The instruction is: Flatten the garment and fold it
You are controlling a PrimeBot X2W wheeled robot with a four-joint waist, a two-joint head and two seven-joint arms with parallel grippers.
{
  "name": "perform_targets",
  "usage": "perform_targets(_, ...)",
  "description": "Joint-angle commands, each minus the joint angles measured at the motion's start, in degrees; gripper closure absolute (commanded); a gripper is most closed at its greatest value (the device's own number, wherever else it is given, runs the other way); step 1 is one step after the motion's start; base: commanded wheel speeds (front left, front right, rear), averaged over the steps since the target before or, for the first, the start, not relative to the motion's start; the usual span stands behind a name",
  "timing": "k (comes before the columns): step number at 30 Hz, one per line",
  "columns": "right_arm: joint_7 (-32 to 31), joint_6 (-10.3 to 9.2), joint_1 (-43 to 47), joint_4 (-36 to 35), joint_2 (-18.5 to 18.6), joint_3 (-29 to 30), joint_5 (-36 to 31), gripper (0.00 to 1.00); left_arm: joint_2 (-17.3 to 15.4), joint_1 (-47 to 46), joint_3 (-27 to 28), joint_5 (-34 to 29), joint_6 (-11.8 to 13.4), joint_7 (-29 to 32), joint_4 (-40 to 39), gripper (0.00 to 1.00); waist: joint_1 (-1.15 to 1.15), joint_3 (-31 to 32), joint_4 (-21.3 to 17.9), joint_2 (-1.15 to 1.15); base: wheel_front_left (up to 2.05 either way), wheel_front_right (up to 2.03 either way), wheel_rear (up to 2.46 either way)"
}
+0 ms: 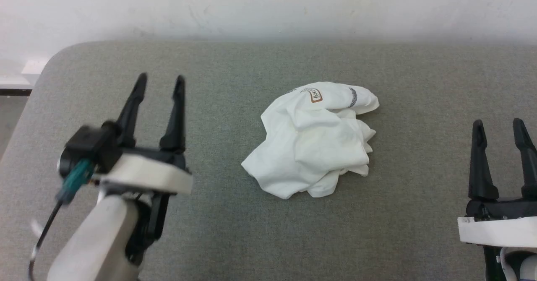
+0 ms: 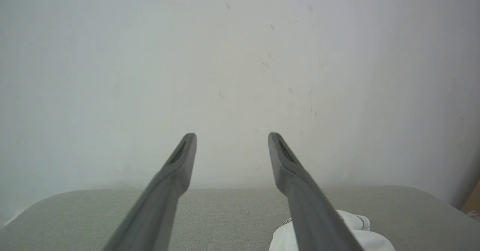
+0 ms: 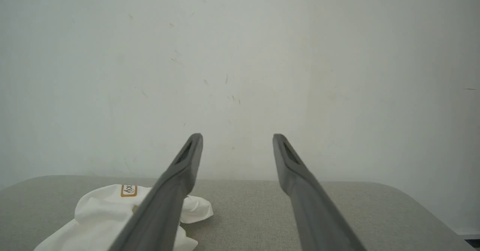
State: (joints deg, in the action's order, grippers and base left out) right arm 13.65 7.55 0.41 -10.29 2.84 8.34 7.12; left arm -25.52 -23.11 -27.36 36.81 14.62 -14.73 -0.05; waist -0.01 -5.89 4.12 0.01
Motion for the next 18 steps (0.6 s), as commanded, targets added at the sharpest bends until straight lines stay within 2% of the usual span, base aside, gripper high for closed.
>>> perform_targets(1,0.04,-0.06,0.59,-0.19,0.04,0.18,0.38,0.0,0.15,2.74,1.51,-1.58,0.68,-0.25,-1.91,0.0,0.01,-0.16,0.13,-0.01,0.0,0.0,0.0)
perform_targets(5,0.11,-0.06,1.07,0.14,0.04,0.49,0.59,0.0,1.17,11.08,7.29,-7.66,2.05,-0.26,-8.53,0.0,0.01,-0.51,0.43,-0.01,0.0,0.0,0.0)
perform_targets(10,0.46,-0.06,1.65,1.25,0.04,0.43,0.99,0.0,4.14,19.64,12.45,-13.29,1.52,-0.26,-11.72,0.0,0.01,-0.38,0.53,-0.01,0.0,0.0,0.0)
perform_targets(18,1.14,-0.06,3.14,4.61,0.04,0.21,1.63,0.0,11.42,29.29,19.09,-17.34,-3.49,-0.27,-10.22,0.0,0.01,-0.58,0.15,-0.01,0.0,0.0,0.0)
